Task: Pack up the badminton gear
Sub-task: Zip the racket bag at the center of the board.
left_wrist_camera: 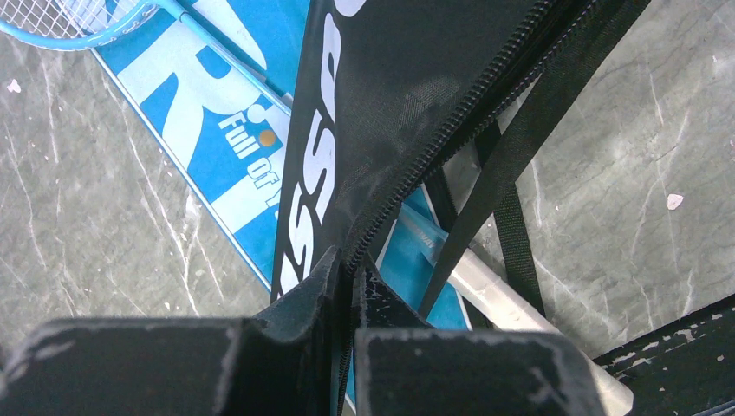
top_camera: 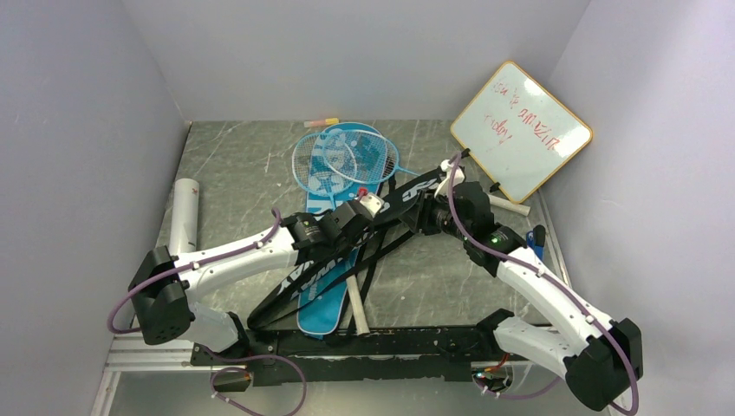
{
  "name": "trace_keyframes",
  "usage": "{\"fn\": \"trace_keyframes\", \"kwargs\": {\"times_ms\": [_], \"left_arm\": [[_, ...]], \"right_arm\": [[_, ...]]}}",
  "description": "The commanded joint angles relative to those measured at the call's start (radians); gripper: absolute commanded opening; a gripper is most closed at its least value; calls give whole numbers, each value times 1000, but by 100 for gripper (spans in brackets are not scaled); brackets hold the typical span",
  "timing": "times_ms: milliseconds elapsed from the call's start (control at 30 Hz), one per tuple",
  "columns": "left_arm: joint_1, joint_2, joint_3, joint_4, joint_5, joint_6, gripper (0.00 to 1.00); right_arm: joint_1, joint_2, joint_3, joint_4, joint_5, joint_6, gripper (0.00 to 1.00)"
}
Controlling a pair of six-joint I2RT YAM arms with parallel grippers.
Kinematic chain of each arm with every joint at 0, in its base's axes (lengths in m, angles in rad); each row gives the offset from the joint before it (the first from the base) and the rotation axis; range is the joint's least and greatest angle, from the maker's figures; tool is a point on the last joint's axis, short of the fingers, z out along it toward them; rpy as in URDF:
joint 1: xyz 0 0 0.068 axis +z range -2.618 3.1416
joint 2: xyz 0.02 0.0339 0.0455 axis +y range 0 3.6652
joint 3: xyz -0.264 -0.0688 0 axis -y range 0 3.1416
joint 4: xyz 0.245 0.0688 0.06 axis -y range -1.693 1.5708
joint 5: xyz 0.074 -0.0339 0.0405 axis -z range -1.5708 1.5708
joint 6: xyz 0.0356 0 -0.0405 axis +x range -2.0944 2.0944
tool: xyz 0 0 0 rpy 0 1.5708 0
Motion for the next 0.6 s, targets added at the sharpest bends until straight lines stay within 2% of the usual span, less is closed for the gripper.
{"fn": "trace_keyframes", "kwargs": {"times_ms": [0,200,333,433,567], "left_arm": [[1,-6,42,49,-13,14,5],[1,-3,45,49,-10,13,5],[1,-2,46,46,-10,12,5],[1,-4,44,44,-15,11,5],[1,-7,44,44,-15,10,5]], "right_arm": [[3,-7,-4,29,-28,-92,39],[3,32,-7,23,-46,-96,48],[2,47,-9,27,-42,-93,48],[3,55,-8,24,-41,-94,43],[2,58,-14,21,-46,-93,42]]}}
